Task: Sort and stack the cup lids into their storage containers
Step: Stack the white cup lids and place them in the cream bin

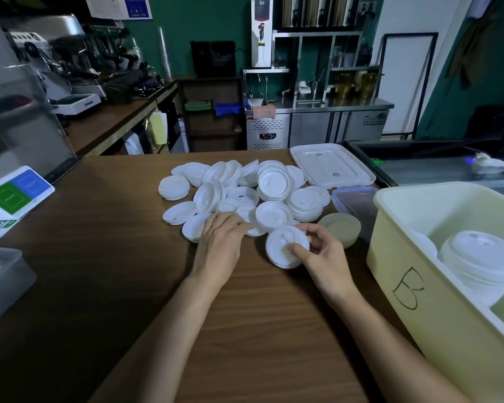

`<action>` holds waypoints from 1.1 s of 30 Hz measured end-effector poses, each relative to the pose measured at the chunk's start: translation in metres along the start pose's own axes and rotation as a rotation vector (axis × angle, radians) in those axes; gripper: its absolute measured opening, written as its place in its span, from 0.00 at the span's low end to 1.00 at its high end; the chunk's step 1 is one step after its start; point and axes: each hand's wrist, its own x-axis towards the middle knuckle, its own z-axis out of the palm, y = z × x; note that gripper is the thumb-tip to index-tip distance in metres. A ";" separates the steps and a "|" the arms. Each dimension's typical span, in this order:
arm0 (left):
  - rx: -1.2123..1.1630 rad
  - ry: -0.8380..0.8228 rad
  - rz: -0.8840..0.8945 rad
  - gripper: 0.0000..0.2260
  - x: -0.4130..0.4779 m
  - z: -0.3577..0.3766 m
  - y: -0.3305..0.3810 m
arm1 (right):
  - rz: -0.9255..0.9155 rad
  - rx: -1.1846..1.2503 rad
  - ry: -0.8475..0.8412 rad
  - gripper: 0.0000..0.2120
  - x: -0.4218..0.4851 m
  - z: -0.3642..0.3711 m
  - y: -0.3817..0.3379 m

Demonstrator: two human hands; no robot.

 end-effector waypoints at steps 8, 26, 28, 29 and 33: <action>-0.263 -0.026 -0.196 0.05 -0.010 -0.027 0.013 | -0.033 0.012 -0.005 0.18 0.002 0.001 -0.002; -1.367 -0.181 -0.902 0.15 -0.009 -0.051 0.041 | -0.106 -0.027 -0.167 0.11 -0.001 0.002 -0.004; -1.264 -0.161 -0.822 0.13 -0.012 -0.044 0.041 | -0.059 0.001 -0.211 0.09 -0.004 0.002 -0.006; -1.198 -0.135 -0.792 0.12 -0.013 -0.041 0.041 | -0.042 0.013 -0.227 0.10 -0.004 0.002 -0.006; -1.066 -0.054 -0.812 0.07 -0.018 -0.034 0.044 | -0.035 0.019 -0.205 0.12 -0.003 0.003 -0.004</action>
